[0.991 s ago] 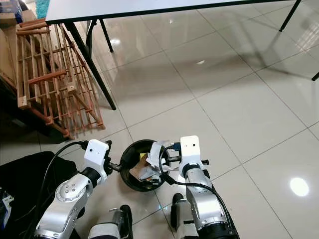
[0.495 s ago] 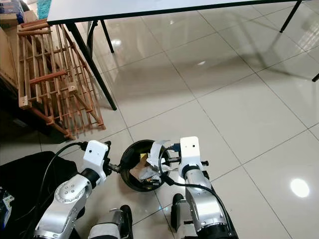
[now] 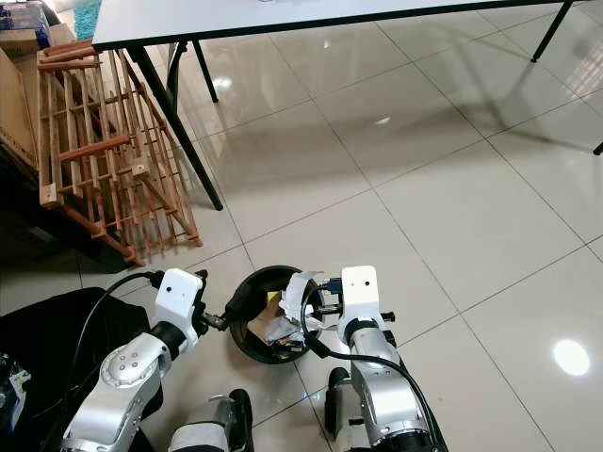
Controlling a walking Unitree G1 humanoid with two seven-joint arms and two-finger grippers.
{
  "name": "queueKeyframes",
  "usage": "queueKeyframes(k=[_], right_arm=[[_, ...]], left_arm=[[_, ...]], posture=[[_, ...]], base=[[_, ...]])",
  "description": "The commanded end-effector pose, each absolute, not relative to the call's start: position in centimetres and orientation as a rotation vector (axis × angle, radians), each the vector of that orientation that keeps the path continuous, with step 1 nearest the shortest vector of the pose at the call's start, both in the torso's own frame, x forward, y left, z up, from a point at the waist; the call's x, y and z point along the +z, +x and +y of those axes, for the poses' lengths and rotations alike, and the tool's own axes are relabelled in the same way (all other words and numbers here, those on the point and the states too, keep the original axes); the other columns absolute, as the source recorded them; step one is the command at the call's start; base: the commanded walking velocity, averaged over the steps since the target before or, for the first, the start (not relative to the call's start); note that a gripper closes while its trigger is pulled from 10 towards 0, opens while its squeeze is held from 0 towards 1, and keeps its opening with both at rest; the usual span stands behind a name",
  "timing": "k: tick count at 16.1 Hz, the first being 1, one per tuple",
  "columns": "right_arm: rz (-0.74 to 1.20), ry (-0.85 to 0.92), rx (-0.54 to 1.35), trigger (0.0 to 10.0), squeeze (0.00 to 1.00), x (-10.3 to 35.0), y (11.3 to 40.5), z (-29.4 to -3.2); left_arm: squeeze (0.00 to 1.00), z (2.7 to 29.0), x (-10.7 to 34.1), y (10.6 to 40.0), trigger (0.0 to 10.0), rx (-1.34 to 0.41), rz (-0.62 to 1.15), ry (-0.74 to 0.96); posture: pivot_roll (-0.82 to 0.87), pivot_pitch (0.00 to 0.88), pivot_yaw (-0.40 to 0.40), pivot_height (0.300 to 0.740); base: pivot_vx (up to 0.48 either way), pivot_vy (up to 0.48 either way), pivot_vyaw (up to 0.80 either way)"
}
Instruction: Picking trash to rubbish bin
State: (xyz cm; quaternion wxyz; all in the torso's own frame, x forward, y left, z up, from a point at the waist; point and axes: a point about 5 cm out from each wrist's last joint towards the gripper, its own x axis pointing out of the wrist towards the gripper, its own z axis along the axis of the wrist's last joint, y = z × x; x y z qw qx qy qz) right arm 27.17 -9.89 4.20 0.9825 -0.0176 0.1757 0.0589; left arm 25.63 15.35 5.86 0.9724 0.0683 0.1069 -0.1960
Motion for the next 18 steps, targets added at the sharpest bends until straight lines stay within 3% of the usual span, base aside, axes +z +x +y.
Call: queueKeyframes(k=[1, 18], right_arm=[[0.378, -0.033, 0.114, 0.0, 0.0, 3.61, 26.51, -9.8], [0.392, -0.032, 0.107, 0.9, 0.0, 3.12, 26.27, -9.78]], left_arm=[[0.0, 15.62, 5.24, 24.98, 10.0, -0.405, 0.248, 0.149], [0.0, 15.85, 5.34, 24.93, 10.0, -0.424, 0.254, 0.163]], posture=[[0.04, 0.293, 0.049, 0.74], [0.05, 0.296, 0.062, 0.74]], base=[[0.0, 0.0, 0.0], [0.0, 0.0, 0.0]])
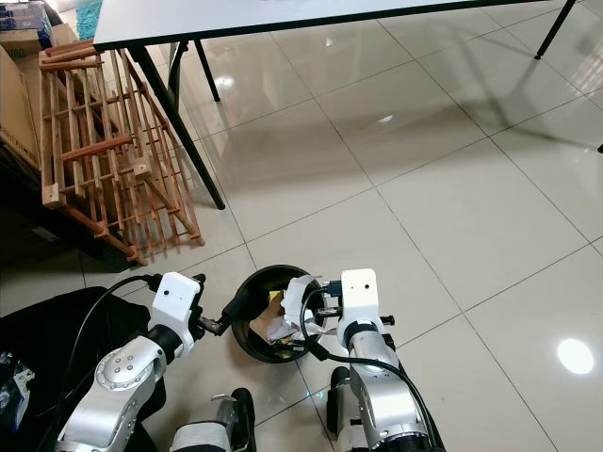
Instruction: Picking trash to rubbish bin
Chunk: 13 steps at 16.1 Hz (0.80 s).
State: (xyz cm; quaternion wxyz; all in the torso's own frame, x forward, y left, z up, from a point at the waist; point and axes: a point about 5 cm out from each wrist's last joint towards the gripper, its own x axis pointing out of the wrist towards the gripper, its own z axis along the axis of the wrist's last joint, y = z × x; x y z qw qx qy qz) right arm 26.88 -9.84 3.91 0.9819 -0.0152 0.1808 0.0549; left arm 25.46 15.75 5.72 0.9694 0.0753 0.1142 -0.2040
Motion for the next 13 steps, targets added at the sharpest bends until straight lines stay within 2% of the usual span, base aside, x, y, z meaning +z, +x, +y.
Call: queueKeyframes(k=[1, 13], right_arm=[[0.394, -0.033, 0.108, 0.8, 0.0, 3.1, 26.26, -9.77], [0.397, -0.033, 0.104, 1.3, 0.0, 2.88, 26.22, -9.81]], left_arm=[[0.0, 15.85, 5.33, 24.91, 10.0, -0.425, 0.254, 0.163], [0.0, 15.73, 5.25, 24.91, 10.0, -0.433, 0.261, 0.167]], posture=[[0.05, 0.296, 0.062, 0.735], [0.05, 0.3, 0.066, 0.609]], base=[[0.0, 0.0, 0.0], [0.0, 0.0, 0.0]])
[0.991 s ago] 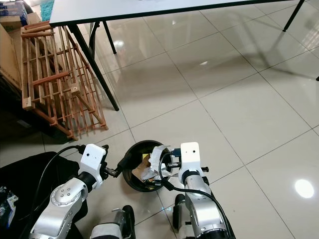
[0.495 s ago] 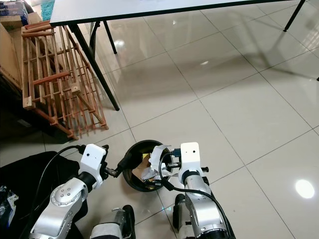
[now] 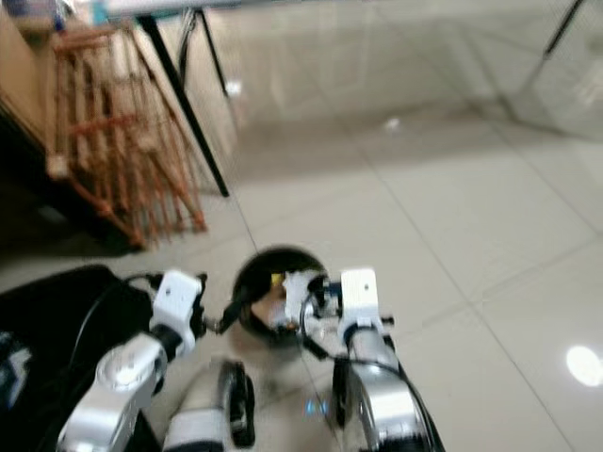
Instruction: Picking trash to rubbish bin
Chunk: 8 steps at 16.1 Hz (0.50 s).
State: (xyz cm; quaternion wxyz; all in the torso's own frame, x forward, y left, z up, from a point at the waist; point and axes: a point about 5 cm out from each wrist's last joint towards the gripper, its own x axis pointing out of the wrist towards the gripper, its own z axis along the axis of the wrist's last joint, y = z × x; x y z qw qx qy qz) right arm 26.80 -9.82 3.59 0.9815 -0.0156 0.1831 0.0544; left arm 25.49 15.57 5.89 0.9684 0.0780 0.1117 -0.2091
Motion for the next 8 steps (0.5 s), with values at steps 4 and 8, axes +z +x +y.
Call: queueKeyframes(k=[4, 8], right_arm=[[0.391, -0.029, 0.099, 2.8, 0.0, 2.86, 26.16, -9.82], [0.387, -0.024, 0.093, 2.7, 0.0, 2.84, 26.2, -9.8]], left_arm=[[0.0, 15.84, 5.25, 24.81, 10.0, -0.446, 0.267, 0.17], [0.0, 15.87, 5.38, 24.74, 10.0, -0.466, 0.264, 0.179]], posture=[[0.06, 0.302, 0.071, 0.609], [0.06, 0.305, 0.075, 0.609]], base=[[0.0, 0.0, 0.0], [0.0, 0.0, 0.0]])
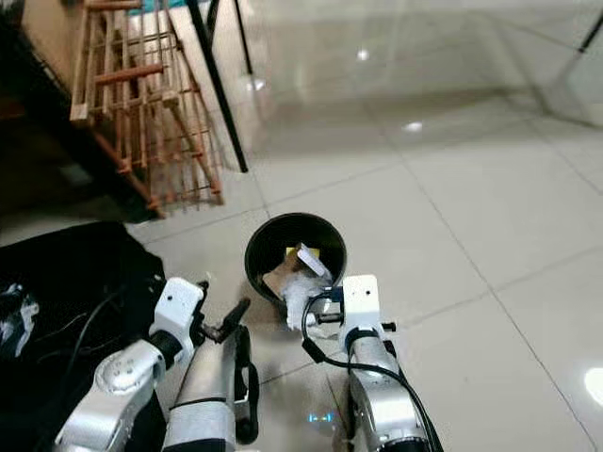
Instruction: Picking trash to rubbish bin
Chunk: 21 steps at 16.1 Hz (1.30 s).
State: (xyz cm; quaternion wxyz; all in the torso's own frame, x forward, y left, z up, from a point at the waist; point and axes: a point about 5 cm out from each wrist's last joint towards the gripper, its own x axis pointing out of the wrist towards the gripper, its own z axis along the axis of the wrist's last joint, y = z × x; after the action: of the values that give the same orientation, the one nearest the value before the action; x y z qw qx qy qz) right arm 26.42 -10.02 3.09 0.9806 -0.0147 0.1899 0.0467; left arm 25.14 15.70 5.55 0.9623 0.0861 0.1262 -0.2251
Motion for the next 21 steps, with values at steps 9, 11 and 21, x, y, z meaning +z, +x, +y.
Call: queueKeyframes(k=[9, 11, 21], right_arm=[[0.384, -0.02, 0.063, 2.3, 0.0, 2.8, 26.4, -10.4], [0.376, -0.021, 0.043, 2.1, 0.0, 2.9, 26.6, -10.8], [0.306, -0.08, -0.005, 2.0, 0.0, 4.3, 27.2, -12.3]], left_arm=[[0.0, 16.1, 5.5, 24.4, 10.0, -0.482, 0.271, 0.182], [0.0, 16.3, 5.5, 24.2, 10.0, -0.485, 0.275, 0.186], [0.0, 16.1, 7.3, 22.3, 10.0, -0.605, 0.238, 0.299]], posture=[[0.07, 0.318, 0.087, 0.609], [0.07, 0.327, 0.095, 0.609], [0.12, 0.422, 0.113, 0.609]], base=[[0.0, 0.0, 0.0], [0.0, 0.0, 0.0], [0.0, 0.0, 0.0]])
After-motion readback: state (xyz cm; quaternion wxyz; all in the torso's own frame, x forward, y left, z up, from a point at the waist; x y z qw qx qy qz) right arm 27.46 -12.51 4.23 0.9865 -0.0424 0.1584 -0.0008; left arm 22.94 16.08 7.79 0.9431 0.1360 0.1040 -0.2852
